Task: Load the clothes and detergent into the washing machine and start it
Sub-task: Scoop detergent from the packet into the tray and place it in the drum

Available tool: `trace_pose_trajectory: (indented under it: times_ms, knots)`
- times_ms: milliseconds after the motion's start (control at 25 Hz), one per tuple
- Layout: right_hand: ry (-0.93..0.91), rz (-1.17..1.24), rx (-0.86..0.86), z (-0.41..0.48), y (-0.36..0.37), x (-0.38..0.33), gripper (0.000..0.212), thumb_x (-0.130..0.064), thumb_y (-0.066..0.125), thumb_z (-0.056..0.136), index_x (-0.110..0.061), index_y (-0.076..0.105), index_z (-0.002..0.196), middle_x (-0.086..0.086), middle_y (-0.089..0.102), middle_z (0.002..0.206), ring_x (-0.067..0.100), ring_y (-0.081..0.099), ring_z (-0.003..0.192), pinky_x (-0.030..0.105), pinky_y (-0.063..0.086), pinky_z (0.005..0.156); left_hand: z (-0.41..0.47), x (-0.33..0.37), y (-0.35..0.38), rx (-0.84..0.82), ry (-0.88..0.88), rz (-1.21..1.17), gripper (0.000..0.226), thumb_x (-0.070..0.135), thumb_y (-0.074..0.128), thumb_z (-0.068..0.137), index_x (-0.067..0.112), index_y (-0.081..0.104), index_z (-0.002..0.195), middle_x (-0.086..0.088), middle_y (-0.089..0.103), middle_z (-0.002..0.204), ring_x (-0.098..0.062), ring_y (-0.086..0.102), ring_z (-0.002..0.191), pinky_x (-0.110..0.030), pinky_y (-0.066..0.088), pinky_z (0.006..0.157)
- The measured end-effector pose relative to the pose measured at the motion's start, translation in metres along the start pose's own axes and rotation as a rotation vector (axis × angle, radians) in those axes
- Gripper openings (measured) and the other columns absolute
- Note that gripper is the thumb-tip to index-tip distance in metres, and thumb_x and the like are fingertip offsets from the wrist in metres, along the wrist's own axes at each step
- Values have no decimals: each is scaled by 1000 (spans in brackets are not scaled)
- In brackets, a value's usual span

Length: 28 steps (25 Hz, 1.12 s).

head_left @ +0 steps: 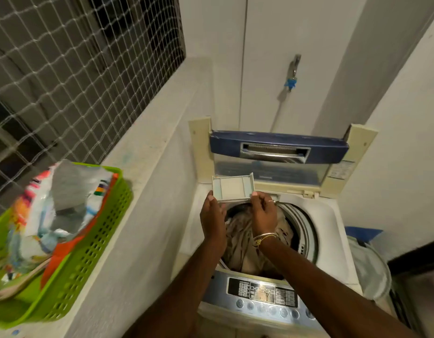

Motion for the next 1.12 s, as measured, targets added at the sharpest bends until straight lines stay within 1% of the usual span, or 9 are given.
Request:
trace_pose_trajectory:
  times_ms: [160, 280, 360, 440, 520, 640, 840, 960, 1120]
  knots:
    - [-70, 41, -104, -5, 43, -45, 17, -39, 57, 96, -28, 69, 100, -5, 71, 98, 15, 65, 96, 45, 54, 94, -28, 44, -20, 152, 348, 149, 45, 26, 34, 107, 21, 35, 152, 1, 42, 154, -16, 40, 141, -31, 34, 115]
    - [-151, 59, -184, -1, 80, -82, 26, -47, 52, 96, -29, 69, 105, -7, 72, 101, 15, 66, 99, 46, 54, 92, -36, 75, -32, 224, 434, 109, 48, 20, 38, 106, 20, 30, 153, 2, 29, 160, -10, 29, 145, -17, 26, 110]
    - [-195, 52, -233, 1, 107, -108, 30, -48, 49, 98, -28, 68, 110, -7, 71, 105, 14, 65, 100, 41, 55, 90, -36, 99, -38, 273, 494, 124, 51, 22, 39, 106, 22, 26, 155, 2, 27, 161, -10, 30, 145, -18, 26, 110]
    - [-217, 14, -280, 0, 134, -131, 33, -47, 47, 99, -25, 66, 115, -4, 70, 111, 14, 63, 102, 29, 52, 85, -33, 117, -49, 323, 558, 167, 53, 24, 41, 105, 24, 22, 155, 0, 30, 160, -14, 35, 142, -22, 29, 111]
    - [-246, -50, -327, 2, 163, -145, 36, -46, 46, 100, -21, 66, 115, 0, 69, 112, 18, 63, 103, 28, 48, 85, -25, 128, -60, 357, 550, 198, 56, 28, 40, 104, 25, 18, 155, 1, 28, 160, -15, 35, 142, -29, 30, 115]
    - [-255, -168, -419, 9, 201, -154, 40, -44, 44, 102, -17, 67, 120, 4, 68, 120, 21, 61, 108, 25, 39, 90, -7, 138, -75, 392, 503, 280, 62, 36, 37, 103, 23, 9, 157, -1, 14, 165, -17, 20, 150, -41, 20, 122]
    - [-271, -344, -523, 16, 234, -146, 40, -41, 43, 102, -15, 71, 114, 8, 70, 118, 24, 61, 105, 23, 36, 85, 4, 153, -87, 442, 378, 316, 60, 26, 40, 105, 6, 15, 156, -11, 10, 164, -21, 12, 152, -31, 6, 123]
    - [-277, -367, -540, 21, 245, -138, 38, -42, 47, 100, -16, 74, 108, 7, 72, 114, 26, 63, 104, 28, 45, 91, 12, 157, -91, 460, 290, 316, 61, 25, 43, 104, 4, 18, 155, -16, 18, 162, -25, 19, 150, -29, 9, 121]
    - [-285, -375, -563, 25, 252, -138, 36, -42, 50, 99, -17, 75, 105, 5, 72, 110, 23, 62, 98, 28, 44, 89, 20, 160, -91, 488, 211, 292, 62, 17, 48, 99, 4, 22, 154, -16, 22, 161, -28, 25, 147, -34, 16, 122]
Point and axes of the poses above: each hand's wrist, its own z-axis towards the middle knuckle, its own y-axis out of the palm, x = y × z, the point moved 1 cm from there along z, towards the middle knuckle
